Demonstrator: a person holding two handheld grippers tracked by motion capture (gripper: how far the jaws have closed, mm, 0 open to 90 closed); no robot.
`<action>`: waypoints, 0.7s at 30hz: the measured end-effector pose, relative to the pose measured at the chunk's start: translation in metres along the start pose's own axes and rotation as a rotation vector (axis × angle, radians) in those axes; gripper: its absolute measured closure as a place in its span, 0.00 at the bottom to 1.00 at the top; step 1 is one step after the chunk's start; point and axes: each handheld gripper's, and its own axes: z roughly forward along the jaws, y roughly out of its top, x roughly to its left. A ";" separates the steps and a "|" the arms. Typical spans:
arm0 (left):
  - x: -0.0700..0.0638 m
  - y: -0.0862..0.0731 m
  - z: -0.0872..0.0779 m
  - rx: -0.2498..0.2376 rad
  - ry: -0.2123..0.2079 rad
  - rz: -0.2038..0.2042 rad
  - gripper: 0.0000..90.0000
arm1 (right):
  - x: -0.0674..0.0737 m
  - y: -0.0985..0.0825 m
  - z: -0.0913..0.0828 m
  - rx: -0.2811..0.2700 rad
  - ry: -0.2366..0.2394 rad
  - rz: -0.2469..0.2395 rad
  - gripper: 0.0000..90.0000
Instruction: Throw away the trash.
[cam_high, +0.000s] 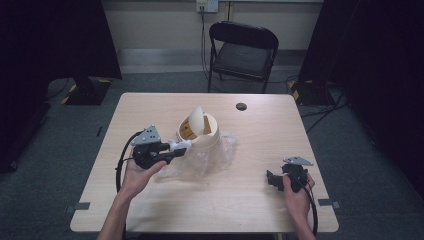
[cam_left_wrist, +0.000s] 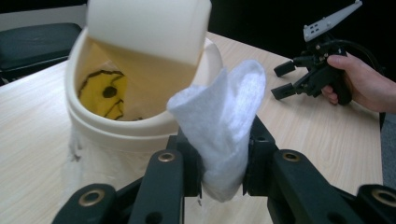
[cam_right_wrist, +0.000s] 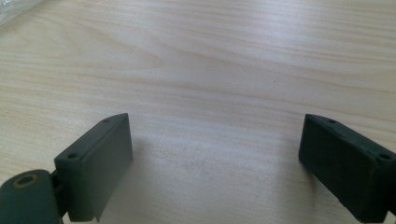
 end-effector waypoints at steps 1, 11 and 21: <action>0.001 0.001 -0.001 -0.008 0.003 -0.007 0.82 | 0.000 0.000 0.000 -0.001 -0.001 0.000 0.10; 0.024 0.019 0.006 0.018 0.045 -0.010 0.82 | 0.000 0.000 0.000 -0.001 -0.001 0.000 0.10; 0.032 0.030 0.030 0.143 0.052 0.016 0.82 | 0.000 0.000 0.000 -0.001 -0.001 0.000 0.10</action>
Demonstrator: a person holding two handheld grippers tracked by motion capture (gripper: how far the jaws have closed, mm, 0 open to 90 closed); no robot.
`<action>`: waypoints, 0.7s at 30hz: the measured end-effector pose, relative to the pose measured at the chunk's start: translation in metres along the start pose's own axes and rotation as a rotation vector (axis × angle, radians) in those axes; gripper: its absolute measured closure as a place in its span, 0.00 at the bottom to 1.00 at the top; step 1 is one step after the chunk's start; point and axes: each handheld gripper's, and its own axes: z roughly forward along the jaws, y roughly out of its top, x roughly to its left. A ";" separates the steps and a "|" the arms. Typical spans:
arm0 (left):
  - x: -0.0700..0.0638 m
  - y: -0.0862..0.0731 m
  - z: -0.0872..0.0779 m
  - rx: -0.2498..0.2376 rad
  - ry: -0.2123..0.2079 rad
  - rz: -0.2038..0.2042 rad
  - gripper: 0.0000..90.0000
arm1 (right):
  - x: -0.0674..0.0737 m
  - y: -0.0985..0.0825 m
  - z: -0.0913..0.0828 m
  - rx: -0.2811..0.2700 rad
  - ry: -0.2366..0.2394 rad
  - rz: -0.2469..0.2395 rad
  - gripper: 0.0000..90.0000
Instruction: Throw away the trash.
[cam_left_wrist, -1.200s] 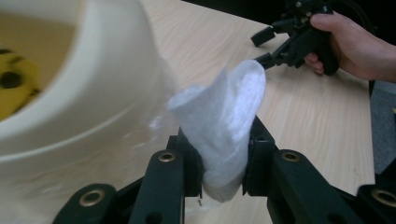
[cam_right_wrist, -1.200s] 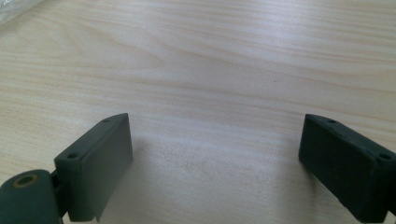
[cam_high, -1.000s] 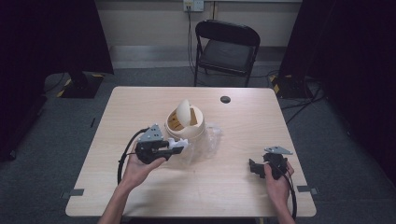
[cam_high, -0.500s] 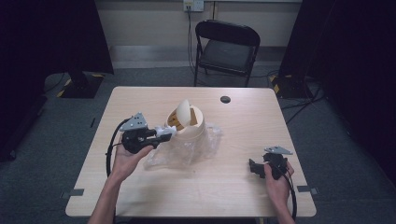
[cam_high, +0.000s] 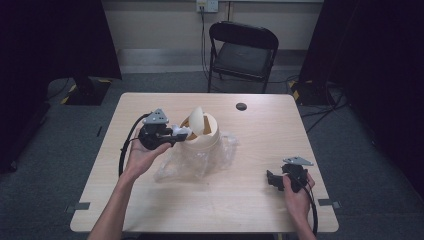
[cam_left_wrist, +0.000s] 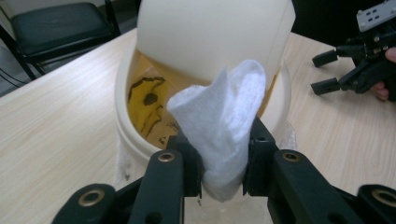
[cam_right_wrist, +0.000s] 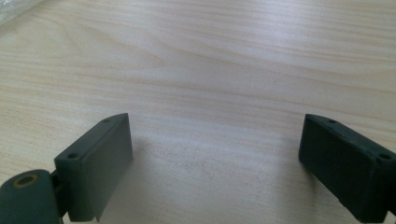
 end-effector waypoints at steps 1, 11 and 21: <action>0.001 0.001 0.002 0.018 0.004 0.008 0.81 | 0.000 0.000 0.000 0.000 0.000 0.000 0.10; 0.011 0.010 0.016 0.068 -0.015 -0.009 0.80 | 0.000 0.000 0.000 0.000 0.000 0.000 0.10; 0.013 0.011 0.036 0.132 -0.002 -0.010 0.79 | 0.000 0.000 0.000 0.001 0.001 0.000 0.10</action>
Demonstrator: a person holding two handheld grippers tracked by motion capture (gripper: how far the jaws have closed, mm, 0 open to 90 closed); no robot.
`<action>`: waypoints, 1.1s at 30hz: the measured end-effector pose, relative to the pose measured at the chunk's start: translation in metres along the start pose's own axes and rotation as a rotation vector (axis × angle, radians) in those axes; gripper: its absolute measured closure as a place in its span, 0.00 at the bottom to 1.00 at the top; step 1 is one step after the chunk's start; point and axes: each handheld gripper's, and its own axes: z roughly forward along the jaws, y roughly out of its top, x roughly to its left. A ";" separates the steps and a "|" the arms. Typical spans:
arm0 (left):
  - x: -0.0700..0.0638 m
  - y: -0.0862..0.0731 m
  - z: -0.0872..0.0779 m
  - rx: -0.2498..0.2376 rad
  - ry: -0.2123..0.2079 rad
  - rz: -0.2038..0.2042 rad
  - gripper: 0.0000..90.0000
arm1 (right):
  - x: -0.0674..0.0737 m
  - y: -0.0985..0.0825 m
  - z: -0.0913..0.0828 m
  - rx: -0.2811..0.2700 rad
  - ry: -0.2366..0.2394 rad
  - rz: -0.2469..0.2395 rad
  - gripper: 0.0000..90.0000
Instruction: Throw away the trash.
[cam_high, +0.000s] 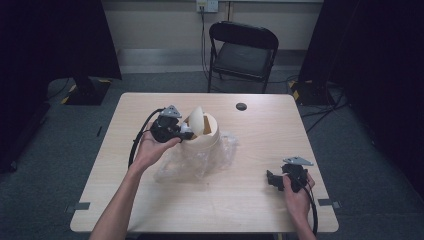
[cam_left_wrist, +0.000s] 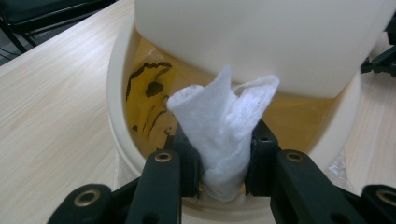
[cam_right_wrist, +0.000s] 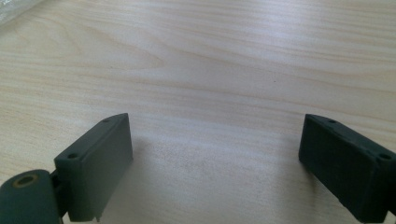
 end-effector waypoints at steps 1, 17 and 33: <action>0.000 0.001 0.002 0.006 0.001 -0.002 0.79 | 0.000 0.000 0.000 0.000 0.000 0.000 0.10; 0.004 0.016 0.018 0.132 0.004 -0.007 0.62 | 0.000 0.000 0.000 -0.001 -0.001 0.000 0.10; 0.007 0.016 0.010 0.102 -0.013 -0.016 0.52 | 0.000 0.000 0.000 -0.001 0.000 0.000 0.10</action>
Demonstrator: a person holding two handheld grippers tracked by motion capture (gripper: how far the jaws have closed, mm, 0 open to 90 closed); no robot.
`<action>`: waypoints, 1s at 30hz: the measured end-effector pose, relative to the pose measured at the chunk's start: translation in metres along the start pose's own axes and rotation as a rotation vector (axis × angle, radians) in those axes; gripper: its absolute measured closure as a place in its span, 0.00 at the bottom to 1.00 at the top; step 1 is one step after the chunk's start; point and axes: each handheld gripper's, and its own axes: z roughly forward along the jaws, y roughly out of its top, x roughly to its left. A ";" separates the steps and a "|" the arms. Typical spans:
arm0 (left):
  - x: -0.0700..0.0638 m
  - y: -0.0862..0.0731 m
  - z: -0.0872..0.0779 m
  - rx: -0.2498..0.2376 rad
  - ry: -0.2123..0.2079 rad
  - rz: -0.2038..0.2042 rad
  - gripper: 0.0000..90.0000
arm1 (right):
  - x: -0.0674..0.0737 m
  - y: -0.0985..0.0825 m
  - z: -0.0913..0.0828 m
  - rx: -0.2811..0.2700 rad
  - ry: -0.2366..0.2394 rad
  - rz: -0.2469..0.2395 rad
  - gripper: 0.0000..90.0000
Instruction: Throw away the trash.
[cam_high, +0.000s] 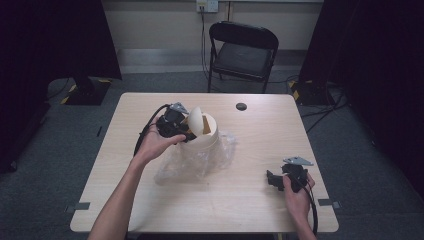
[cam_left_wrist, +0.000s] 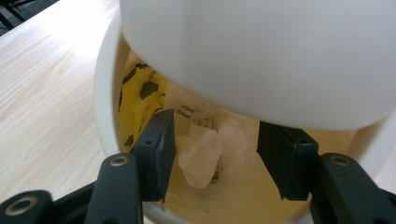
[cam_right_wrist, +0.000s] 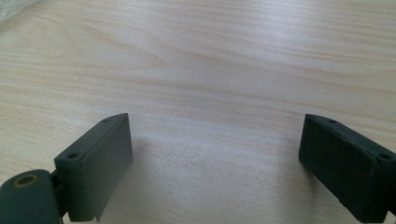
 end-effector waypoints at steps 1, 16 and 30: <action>0.000 -0.001 -0.002 -0.012 -0.005 -0.011 0.53 | 0.000 0.000 0.000 0.000 -0.001 0.000 0.10; 0.001 -0.015 -0.025 -0.127 -0.059 -0.050 0.48 | 0.000 0.000 0.000 0.000 0.000 0.000 0.10; 0.006 -0.035 -0.046 -0.224 -0.010 -0.087 0.33 | 0.000 0.000 0.000 0.000 -0.001 0.000 0.10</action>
